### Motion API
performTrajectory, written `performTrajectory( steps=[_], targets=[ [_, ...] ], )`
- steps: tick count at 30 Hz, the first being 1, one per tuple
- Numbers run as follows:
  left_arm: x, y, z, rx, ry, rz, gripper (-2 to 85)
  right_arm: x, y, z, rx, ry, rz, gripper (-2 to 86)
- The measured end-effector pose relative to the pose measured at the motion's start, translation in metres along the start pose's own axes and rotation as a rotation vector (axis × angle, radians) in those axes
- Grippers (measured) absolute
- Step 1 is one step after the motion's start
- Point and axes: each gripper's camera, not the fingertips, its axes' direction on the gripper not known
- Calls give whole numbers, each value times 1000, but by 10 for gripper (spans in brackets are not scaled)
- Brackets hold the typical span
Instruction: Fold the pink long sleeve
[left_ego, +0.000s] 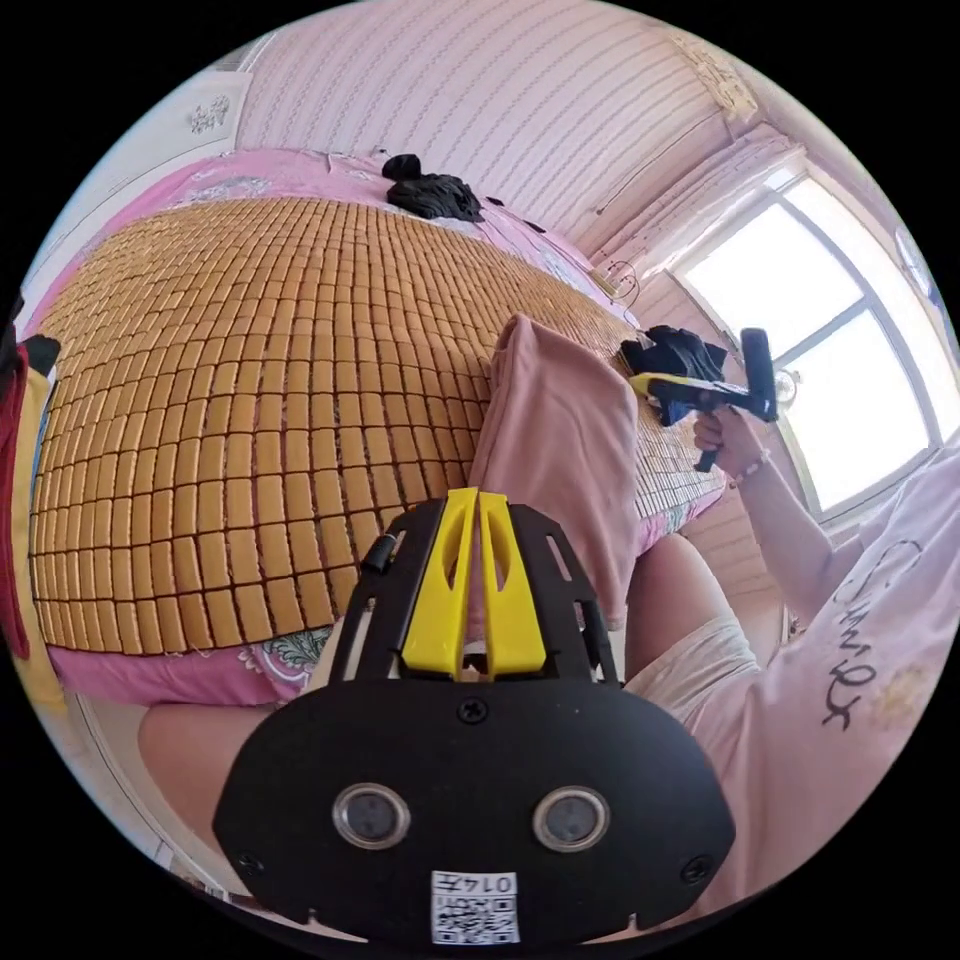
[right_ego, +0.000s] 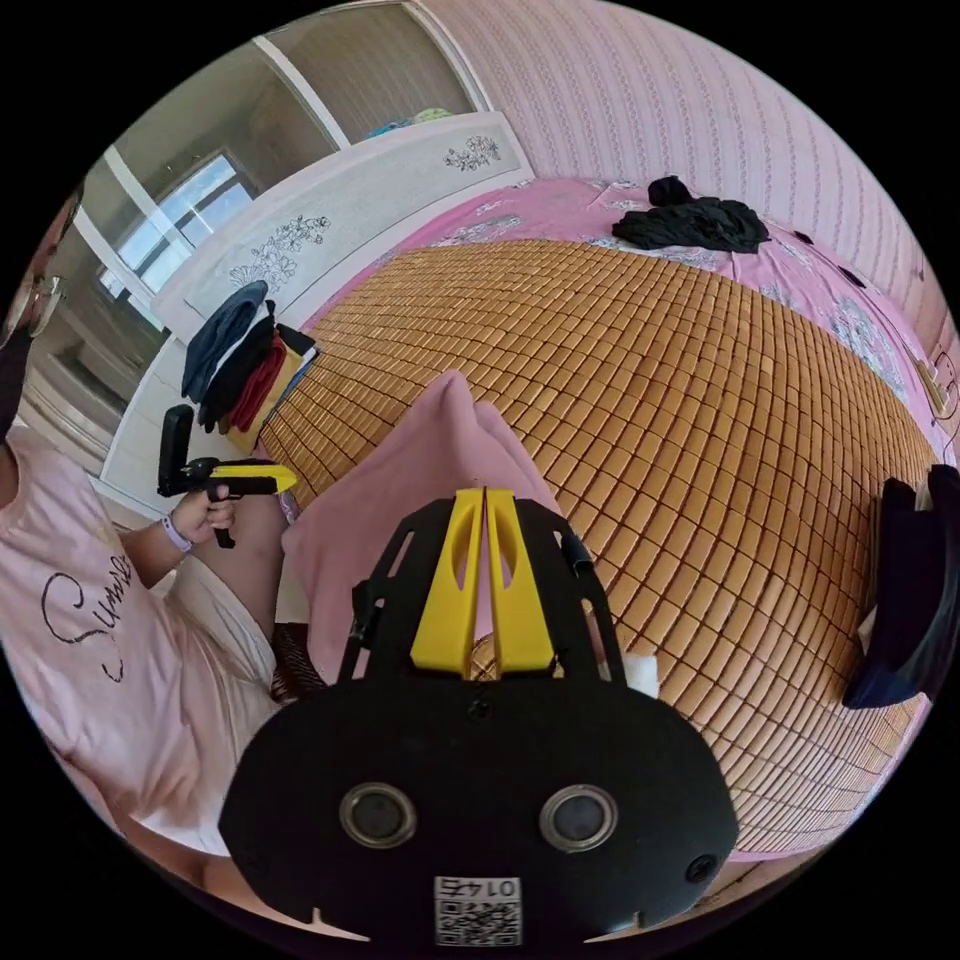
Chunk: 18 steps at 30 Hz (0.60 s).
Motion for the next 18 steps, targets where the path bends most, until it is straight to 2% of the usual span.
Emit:
performTrajectory(
  steps=[3, 7, 9, 12, 15, 18],
  targets=[
    [24, -10, 8, 5, 47, 90, -9, 15, -9, 28, -21, 64, 58, -3],
    [34, -5, 68, -171, -89, 162, -9, 37, -19, 50, -28, 75, 131, 0],
    [31, 5, 72, -95, -88, 182, -8, 44, -19, 48, -16, 51, 158, 4],
    [29, 2, 67, -96, -73, 144, 2, 55, 4, 20, 145, -63, 234, 24],
    [28, -2, 48, -80, -66, 110, 72, 52, 58, -2, 230, -17, 370, 83],
    [20, 0, 39, -105, -26, 99, 109, 38, 106, 15, 100, -80, 483, 128]
  ],
)
